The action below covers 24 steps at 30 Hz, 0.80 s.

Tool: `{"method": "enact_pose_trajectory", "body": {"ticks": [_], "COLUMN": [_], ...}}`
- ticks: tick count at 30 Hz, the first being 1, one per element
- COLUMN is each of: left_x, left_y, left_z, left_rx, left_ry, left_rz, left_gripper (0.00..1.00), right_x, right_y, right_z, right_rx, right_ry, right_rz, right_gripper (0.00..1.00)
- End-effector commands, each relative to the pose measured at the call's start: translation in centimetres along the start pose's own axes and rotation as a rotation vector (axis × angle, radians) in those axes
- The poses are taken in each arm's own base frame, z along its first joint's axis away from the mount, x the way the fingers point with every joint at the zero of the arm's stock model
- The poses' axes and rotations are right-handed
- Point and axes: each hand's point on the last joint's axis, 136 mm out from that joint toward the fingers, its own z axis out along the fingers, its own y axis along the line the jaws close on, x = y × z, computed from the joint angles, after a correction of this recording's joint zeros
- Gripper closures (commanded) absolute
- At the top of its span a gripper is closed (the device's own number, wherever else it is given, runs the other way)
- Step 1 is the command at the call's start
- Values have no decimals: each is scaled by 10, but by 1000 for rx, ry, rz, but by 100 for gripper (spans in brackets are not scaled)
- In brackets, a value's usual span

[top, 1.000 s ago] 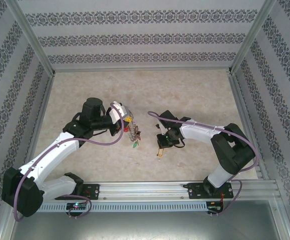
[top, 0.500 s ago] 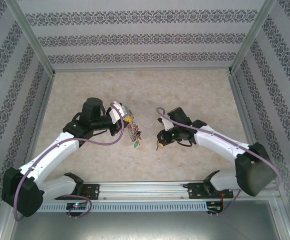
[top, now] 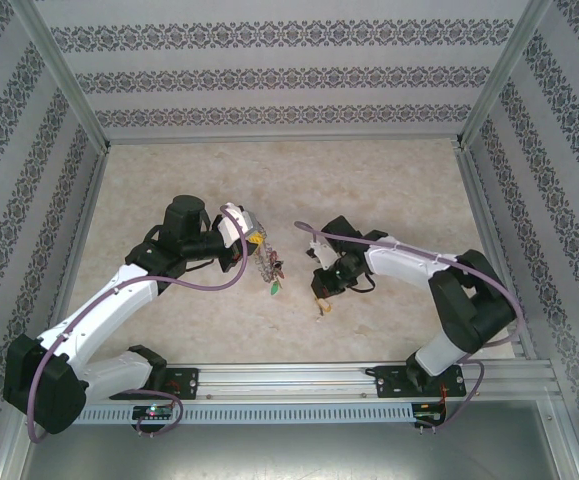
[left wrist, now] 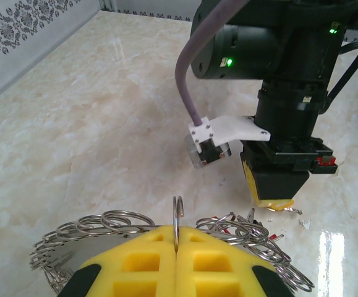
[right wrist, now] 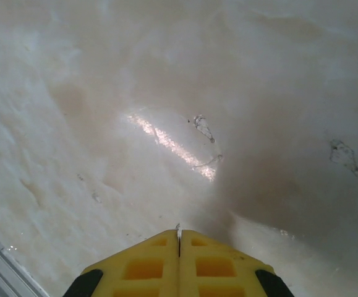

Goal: Put the keys on the keyring

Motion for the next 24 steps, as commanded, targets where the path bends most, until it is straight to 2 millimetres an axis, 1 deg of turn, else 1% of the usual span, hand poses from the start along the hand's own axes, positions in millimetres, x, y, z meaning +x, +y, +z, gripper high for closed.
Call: {"method": "enact_pose_trajectory", "body": {"ticks": [1,7,10,14,21,24], "left_x": [-21,-20,-20,-21,-21,-20], "left_y": [-2,-2,-2,-2,-2,-3], "left_z": [-7,-7,-7,-7,-7,-7], "left_rx": [-4,-5,-4,-4,-2,-1], "left_ry": [-61,-59,-60,-60,-60,-58], "left_rz": [42,41,40,41,40,39], "left_gripper": [100,100,100,100,100,100], "right_x": [-3,-2,0,-2,-3,-3], "right_y": [-4,-8,-11,-10,-8,-10], "right_z": [4,8,9,7,5,7], "right_rx": [47,61,78,70,48,57], "right_ry": [24,32,40,20,10,15], "right_rz": [9,16,23,37,47,50], "right_gripper": [94,90,86,82,84,85]}}
